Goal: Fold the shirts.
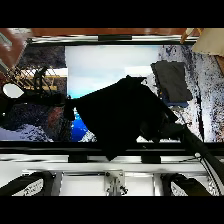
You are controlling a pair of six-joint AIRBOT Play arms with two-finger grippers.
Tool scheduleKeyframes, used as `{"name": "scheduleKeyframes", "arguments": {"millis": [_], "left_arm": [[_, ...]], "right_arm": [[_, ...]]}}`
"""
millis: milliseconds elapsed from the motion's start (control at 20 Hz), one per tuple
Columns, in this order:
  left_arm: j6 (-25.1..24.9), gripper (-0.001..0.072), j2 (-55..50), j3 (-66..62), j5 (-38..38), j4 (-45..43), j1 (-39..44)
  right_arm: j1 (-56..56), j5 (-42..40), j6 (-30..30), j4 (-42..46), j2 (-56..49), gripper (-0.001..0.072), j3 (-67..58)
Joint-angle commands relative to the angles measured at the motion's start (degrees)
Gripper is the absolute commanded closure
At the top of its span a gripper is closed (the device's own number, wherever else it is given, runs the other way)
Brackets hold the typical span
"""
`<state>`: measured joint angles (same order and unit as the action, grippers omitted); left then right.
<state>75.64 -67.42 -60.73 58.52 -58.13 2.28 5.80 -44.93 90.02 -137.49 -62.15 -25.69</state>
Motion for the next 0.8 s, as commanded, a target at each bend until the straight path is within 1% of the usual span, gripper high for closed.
{"name": "scheduleKeyframes", "arguments": {"millis": [0,150,250,300,350,450,500,550,600,650,700,750], "left_arm": [[-0.2,0.0674,1.8,-2.1,2.3,-4.4,-2.6],[-0.2,0.0674,5.7,-2.6,8.6,-5.6,-7.2],[0.0,0.0674,7.9,-1.7,13.3,-5.3,-7.8],[0.1,0.0674,8.9,-0.2,14.0,-5.0,-7.0],[0.4,0.0674,9.9,2.1,13.9,-4.4,-5.8],[2.2,0.0674,10.4,7.0,12.5,-1.9,-3.2],[2.3,0.0674,10.4,8.9,11.0,-0.3,-1.9],[2.4,0.0674,10.3,10.1,9.4,1.1,-0.7],[2.4,0.0674,10.3,10.3,8.4,1.8,0.3],[2.4,0.0674,10.4,10.1,7.5,2.7,1.1],[2.4,0.0674,10.6,10.0,6.5,3.4,1.4],[2.4,0.0674,10.6,10.0,5.6,4.1,1.3]], "right_arm": [[-1.3,0.8,-0.1,9.2,-0.3,0.0638,-11.5],[-4.8,2.7,-3.4,18.0,-0.7,0.0638,-22.8],[-6.4,3.0,-4.0,18.9,-3.1,0.0638,-28.7],[-6.5,2.0,-4.3,19.0,-5.0,0.0638,-31.0],[-6.5,0.1,-4.3,19.0,-7.1,0.0638,-32.6],[-5.9,-6.5,-4.5,18.9,-11.8,0.0638,-33.8],[-5.9,-10.1,-4.5,18.8,-13.7,0.0620,-33.8],[-6.3,-13.8,-4.2,19.0,-15.0,0.0452,-33.8],[-7.0,-17.0,-2.3,18.9,-15.2,0.0167,-33.8],[-8.3,-21.2,1.1,19.4,-14.8,0.0119,-34.2],[-9.8,-25.2,3.0,20.9,-14.1,0.0119,-34.8],[-11.6,-29.5,3.3,23.7,-13.0,0.0119,-34.9]]}}
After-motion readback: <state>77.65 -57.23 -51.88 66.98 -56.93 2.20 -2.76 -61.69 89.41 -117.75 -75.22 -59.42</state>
